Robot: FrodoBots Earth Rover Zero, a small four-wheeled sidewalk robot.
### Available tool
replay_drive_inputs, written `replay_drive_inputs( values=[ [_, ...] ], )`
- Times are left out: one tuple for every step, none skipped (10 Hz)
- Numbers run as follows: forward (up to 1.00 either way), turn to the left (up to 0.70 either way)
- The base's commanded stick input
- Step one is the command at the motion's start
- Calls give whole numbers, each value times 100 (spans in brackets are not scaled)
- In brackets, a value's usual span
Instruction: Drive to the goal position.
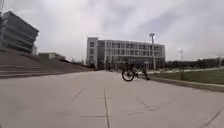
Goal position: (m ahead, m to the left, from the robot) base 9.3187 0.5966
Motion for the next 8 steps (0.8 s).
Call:
replay_drive_inputs(
  values=[
    [100,0],
    [100,0],
    [100,0],
    [100,0],
    [100,0],
    [100,0],
    [100,0],
    [100,0]
  ],
)
